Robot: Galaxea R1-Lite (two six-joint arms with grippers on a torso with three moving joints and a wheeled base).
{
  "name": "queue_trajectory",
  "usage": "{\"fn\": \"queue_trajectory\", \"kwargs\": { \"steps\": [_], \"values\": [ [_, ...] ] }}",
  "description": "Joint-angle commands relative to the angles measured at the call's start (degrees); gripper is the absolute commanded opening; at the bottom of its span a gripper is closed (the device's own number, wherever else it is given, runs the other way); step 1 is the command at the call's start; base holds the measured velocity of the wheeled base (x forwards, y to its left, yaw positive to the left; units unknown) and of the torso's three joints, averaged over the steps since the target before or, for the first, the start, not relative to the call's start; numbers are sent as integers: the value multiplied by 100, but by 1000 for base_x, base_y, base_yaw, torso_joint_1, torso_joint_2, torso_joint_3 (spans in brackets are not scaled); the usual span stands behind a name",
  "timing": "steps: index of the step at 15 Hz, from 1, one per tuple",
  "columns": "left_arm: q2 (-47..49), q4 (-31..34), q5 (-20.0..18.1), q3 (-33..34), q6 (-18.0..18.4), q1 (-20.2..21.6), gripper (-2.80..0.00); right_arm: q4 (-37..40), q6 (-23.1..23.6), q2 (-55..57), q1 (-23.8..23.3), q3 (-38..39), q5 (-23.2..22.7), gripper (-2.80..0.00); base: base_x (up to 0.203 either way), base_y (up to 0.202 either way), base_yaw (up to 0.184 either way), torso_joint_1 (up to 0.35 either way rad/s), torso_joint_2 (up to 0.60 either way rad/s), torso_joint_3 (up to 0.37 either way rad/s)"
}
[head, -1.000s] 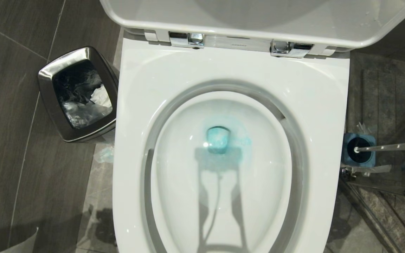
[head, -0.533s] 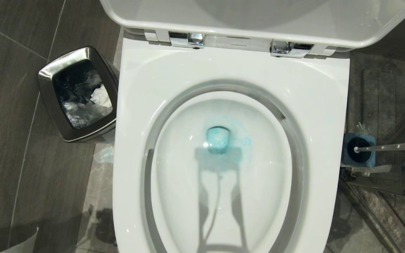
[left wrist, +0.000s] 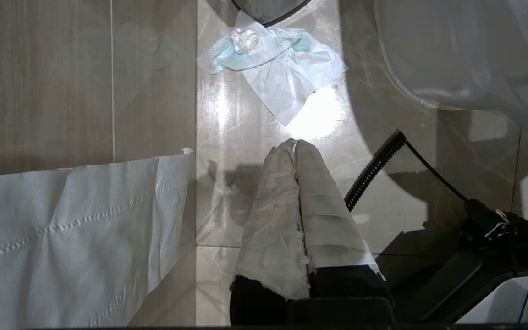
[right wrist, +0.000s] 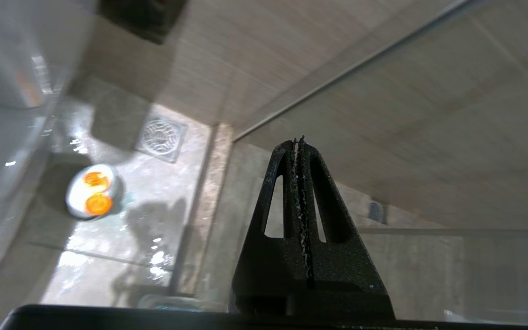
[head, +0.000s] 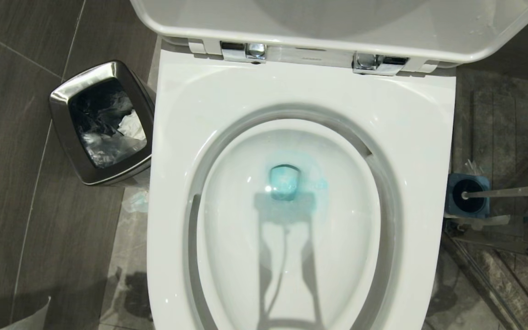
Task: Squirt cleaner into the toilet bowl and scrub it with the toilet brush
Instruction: Scrub the toilet bowl
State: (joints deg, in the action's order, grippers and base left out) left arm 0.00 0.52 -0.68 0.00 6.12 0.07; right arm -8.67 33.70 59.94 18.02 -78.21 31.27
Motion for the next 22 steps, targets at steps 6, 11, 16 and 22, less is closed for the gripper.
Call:
{"fn": "queue_trajectory", "kwargs": {
  "steps": [6,11,16,22],
  "values": [
    [1,1,-2,9,3,1,-280,1808,-1194,-1018,-1245,319,-2351,-280,0,0,0,0,0,0],
    [0,0,-2,6,3,1,-280,2226,-1570,-2344,-1314,1746,-2624,-280,0,0,0,0,0,0],
    [0,0,-2,9,3,1,-280,2236,-1573,-3665,-1713,3128,-2571,-280,0,0,0,0,0,0],
    [0,7,-2,6,3,1,-280,2231,-1664,-4744,-1788,4380,-2559,-280,0,0,0,0,0,0]
  ]
}}
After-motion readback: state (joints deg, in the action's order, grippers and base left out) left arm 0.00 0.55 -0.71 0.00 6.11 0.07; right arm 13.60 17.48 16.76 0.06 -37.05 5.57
